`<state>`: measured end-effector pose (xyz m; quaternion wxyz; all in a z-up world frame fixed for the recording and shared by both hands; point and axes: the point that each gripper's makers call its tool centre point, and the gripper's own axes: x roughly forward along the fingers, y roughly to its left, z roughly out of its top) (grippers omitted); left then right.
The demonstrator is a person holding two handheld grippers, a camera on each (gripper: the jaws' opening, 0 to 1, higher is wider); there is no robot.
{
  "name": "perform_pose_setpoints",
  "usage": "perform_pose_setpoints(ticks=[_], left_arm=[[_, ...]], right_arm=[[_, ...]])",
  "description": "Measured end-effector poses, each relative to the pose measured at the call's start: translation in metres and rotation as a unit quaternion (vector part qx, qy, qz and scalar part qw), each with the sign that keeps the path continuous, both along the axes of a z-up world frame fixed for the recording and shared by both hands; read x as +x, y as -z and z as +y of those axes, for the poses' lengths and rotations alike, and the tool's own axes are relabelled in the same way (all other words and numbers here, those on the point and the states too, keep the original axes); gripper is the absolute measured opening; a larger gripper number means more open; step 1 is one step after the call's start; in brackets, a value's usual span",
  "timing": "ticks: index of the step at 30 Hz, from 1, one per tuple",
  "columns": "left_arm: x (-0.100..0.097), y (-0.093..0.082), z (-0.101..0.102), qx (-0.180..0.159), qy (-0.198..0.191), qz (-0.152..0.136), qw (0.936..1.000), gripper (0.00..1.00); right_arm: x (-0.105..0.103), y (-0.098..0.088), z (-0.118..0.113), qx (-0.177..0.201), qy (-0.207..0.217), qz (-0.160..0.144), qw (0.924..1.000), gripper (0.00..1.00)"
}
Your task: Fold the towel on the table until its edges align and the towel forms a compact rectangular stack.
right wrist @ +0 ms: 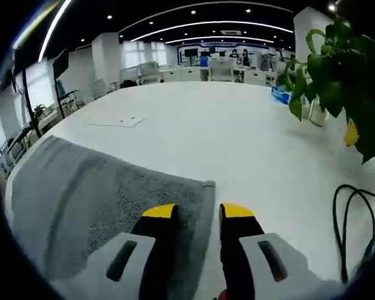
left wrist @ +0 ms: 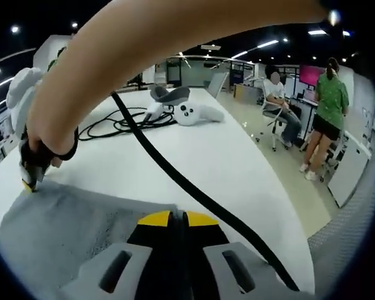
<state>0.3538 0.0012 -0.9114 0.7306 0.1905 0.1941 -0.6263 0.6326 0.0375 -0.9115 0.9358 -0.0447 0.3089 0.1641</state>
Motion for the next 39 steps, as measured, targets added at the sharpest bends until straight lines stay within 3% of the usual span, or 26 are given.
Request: perform_pose_setpoints(ticks=[3,5,11,14,17,18,19,23,26,39], left_arm=[[0.000,0.000,0.000,-0.001,-0.002,-0.001,1.0000,0.07],[0.000,0.000,0.000,0.000,0.000,0.000,1.0000,0.07],[0.001,0.000,0.000,-0.001,0.002,0.002,1.0000,0.07],[0.001,-0.001,-0.001,0.003,-0.006,0.012,0.9999,0.06],[0.003,-0.001,-0.003,0.018,-0.003,0.009,0.9998,0.06],[0.003,-0.001,-0.001,0.010,-0.022,0.031,0.9992,0.06],[0.003,-0.001,0.001,0.011,-0.023,0.033,0.9991,0.06],[0.003,-0.004,0.007,0.021,-0.015,0.021,0.9994,0.06],[0.009,-0.012,0.012,0.010,-0.035,0.033,0.9988,0.06],[0.023,-0.062,0.035,-0.023,-0.049,0.009,0.9985,0.05]], right_arm=[[0.002,0.001,0.003,0.001,-0.006,-0.007,1.0000,0.13],[0.000,0.002,0.011,0.008,-0.024,-0.008,0.9996,0.03],[0.001,0.003,0.009,0.009,-0.014,-0.005,0.9999,0.01],[0.001,0.002,0.009,0.047,0.008,0.000,0.9989,0.01],[-0.002,-0.005,0.016,0.147,0.051,-0.006,0.9879,0.01],[-0.004,-0.006,0.017,0.157,0.054,-0.007,0.9861,0.01],[-0.008,-0.006,0.017,0.143,0.045,-0.002,0.9888,0.01],[-0.008,-0.018,0.025,0.145,0.034,-0.004,0.9888,0.01],[-0.006,-0.033,0.029,0.158,0.035,-0.012,0.9867,0.01],[-0.012,-0.078,0.045,0.178,0.028,-0.028,0.9832,0.01]])
